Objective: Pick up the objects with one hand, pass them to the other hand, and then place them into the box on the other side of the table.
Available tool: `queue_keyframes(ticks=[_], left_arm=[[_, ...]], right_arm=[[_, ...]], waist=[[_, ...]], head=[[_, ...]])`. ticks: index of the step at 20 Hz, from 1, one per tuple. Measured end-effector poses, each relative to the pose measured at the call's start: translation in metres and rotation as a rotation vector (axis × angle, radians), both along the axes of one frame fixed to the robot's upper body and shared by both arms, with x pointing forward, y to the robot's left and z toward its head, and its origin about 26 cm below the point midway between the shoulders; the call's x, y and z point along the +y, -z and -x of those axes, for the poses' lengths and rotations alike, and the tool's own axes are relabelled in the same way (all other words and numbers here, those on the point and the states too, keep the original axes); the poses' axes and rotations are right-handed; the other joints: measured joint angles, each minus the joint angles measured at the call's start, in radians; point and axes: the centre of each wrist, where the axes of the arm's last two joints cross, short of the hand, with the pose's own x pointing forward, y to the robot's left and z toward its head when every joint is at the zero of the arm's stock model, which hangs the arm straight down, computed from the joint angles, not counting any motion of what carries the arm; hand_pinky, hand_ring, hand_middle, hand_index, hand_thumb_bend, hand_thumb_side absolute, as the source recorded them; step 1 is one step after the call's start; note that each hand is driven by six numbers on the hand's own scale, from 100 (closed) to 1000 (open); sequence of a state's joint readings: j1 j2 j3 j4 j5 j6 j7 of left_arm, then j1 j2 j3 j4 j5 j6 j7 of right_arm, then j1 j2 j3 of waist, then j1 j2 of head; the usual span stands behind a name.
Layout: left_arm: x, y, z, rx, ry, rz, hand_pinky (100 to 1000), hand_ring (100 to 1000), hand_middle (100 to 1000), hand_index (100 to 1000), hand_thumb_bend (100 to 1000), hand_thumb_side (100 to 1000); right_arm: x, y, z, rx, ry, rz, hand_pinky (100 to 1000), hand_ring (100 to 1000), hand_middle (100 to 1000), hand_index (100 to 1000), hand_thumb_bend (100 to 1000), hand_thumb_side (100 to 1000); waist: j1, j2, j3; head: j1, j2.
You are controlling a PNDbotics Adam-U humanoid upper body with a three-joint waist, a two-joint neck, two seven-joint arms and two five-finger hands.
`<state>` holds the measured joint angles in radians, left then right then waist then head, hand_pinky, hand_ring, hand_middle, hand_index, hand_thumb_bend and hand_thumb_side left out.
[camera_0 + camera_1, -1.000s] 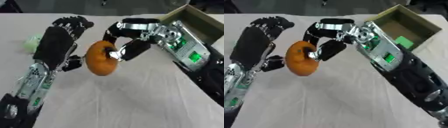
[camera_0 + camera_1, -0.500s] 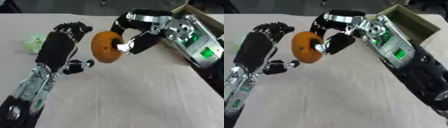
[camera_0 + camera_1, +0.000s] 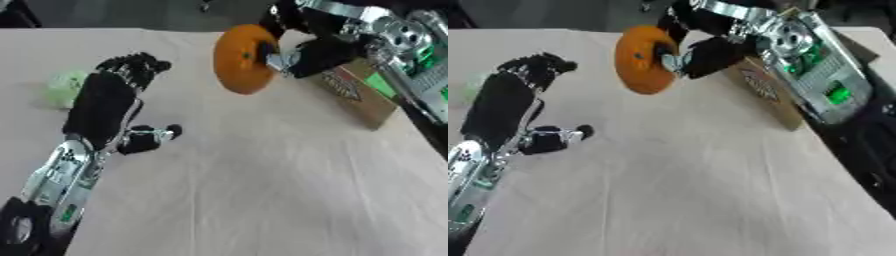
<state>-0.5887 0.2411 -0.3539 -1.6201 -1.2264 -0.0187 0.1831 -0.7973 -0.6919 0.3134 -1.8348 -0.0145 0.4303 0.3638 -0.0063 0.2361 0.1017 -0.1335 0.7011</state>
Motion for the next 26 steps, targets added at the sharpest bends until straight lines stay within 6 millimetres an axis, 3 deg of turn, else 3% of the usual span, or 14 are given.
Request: queue_keyframes(ticks=[3,4,5,13,26], left_arm=[[0.007,0.000,-0.001,0.002,-0.023,0.008,595,626,649,795,831,247],[0.009,0.000,-0.002,0.004,-0.032,0.012,594,625,647,794,829,248],[0.013,-0.001,-0.002,0.005,-0.043,0.016,592,623,645,791,825,248],[0.041,-0.019,-0.003,-0.022,-0.126,0.073,584,614,630,765,815,238],[0.081,-0.030,-0.001,-0.005,-0.246,0.153,567,593,608,735,770,240]], right_arm=[[-0.022,-0.003,-0.005,-0.029,0.094,-0.029,1000,640,414,627,100,105],[-0.030,-0.004,-0.007,-0.037,0.129,-0.040,999,640,416,626,100,164],[-0.038,-0.004,-0.009,-0.046,0.164,-0.050,999,640,414,626,100,100],[-0.109,0.002,-0.022,-0.098,0.468,-0.104,996,642,416,627,100,100],[-0.194,0.034,-0.039,-0.133,0.853,-0.099,974,640,420,627,100,100]], waist=[[0.000,0.000,0.001],[0.000,0.000,0.002],[0.001,0.000,0.003],[0.018,0.000,0.016],[0.031,0.000,0.029]], head=[[-0.001,0.000],[-0.002,0.000],[-0.004,0.000],[-0.032,0.000],[-0.058,-0.010]])
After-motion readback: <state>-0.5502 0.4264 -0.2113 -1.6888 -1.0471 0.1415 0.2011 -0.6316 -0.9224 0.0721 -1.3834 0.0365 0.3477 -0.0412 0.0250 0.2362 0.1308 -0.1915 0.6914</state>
